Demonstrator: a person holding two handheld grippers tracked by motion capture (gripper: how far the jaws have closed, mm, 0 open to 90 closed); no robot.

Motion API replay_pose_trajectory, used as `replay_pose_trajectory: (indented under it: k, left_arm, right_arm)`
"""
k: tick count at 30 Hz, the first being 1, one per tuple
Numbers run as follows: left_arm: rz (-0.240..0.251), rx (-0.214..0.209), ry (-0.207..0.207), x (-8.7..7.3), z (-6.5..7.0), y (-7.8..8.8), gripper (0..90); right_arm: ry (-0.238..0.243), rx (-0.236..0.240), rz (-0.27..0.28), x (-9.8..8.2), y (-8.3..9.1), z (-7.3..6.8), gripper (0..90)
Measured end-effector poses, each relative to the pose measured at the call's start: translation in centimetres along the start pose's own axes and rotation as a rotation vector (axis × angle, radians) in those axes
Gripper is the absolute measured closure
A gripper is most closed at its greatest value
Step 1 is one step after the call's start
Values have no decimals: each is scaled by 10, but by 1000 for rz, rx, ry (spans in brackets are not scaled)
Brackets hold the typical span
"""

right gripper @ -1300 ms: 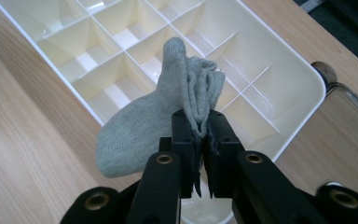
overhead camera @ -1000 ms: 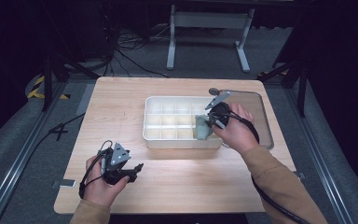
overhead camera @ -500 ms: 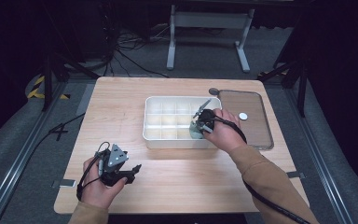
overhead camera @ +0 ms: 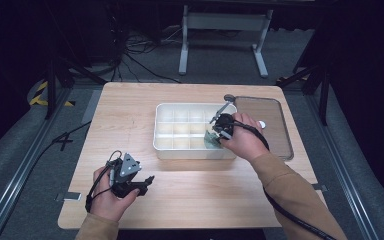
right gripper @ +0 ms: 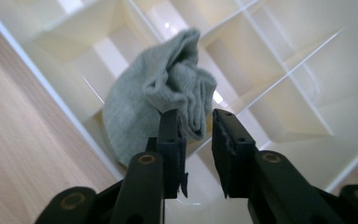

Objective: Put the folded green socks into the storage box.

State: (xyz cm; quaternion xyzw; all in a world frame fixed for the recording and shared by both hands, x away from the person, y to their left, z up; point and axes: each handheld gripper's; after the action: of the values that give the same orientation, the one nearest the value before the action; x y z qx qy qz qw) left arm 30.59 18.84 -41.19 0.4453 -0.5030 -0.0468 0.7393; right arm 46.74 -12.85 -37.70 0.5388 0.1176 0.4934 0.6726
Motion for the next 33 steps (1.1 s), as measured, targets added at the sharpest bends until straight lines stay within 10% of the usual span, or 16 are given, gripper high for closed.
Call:
replay_pose_trajectory:
  k: [6,14,21,33]
  left_arm:
    - [4,-5,5,1,2,-1,330]
    - [4,-8,4,0,0,1,329]
    - [-6,-8,0,0,1,-2,329]
    - [-3,-10,10,-1,-1,-1,328]
  right_arm:
    - [-63,37,110,16,9,-7,582]
    - [42,60,-81,15,-32,-22,855]
    - [-68,217,-181,13,-55,-12,854]
    - [-92,238,-116,7,-37,-3,742]
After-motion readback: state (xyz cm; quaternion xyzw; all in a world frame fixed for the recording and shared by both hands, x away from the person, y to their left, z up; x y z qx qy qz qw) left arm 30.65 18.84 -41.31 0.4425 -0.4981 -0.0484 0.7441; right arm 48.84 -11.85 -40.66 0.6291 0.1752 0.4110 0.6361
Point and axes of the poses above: each handheld gripper's, and its own axes: y roughly backward along the jaws, x roughly out of its top, z roughly to its right, and after that the axes turned 15 degrees about -x, right-handed
